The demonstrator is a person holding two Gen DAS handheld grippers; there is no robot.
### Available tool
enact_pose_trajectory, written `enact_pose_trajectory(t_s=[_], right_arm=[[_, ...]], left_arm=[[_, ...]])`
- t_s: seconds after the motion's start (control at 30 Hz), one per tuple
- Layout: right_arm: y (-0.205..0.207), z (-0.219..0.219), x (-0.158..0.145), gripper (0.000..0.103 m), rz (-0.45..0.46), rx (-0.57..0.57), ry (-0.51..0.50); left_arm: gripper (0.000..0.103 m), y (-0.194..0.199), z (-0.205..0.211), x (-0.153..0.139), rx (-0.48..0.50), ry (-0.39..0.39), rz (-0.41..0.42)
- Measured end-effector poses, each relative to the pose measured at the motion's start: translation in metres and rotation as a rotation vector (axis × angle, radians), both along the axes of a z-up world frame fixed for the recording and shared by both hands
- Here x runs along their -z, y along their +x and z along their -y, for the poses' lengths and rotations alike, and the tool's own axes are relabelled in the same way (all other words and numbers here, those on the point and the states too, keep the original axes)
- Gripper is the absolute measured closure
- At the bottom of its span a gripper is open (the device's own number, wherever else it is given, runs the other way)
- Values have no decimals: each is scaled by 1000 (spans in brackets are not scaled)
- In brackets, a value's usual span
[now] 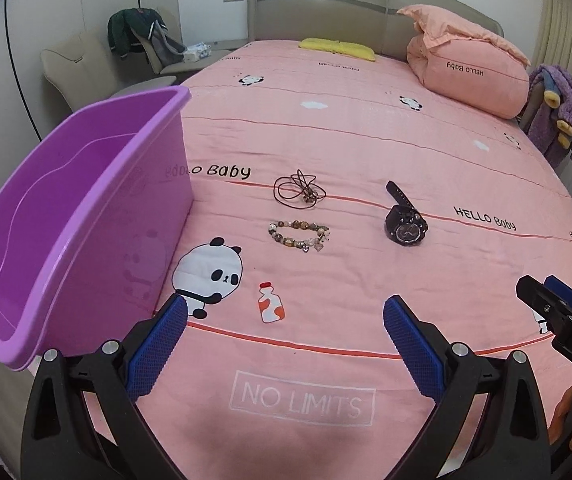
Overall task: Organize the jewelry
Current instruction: 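Move both open tools back over the beaded bracelet and wristwatch, then grasp the beaded charm bracelet with the left tool while the right tool grasps the black wristwatch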
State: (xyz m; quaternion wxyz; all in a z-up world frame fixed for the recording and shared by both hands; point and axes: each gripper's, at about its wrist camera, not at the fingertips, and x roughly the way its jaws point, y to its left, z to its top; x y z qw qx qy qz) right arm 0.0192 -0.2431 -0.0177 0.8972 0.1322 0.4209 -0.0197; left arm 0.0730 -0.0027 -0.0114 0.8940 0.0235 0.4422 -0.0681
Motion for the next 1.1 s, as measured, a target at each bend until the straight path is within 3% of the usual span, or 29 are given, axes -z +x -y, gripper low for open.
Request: enact_pose_trajectory(t_s=[0.27,0.6,1.1], right_arm=[[45,4,46,24,-56,1,18],[107,-3,91,24,-94,-19,14],[171,-8,128,24,-123,3,3]], left_arm=[[6,47,3,48,-48,-30,-62],[6,106,13,103,-73,0,-101],[6,164,1,141,-137,1,-107]])
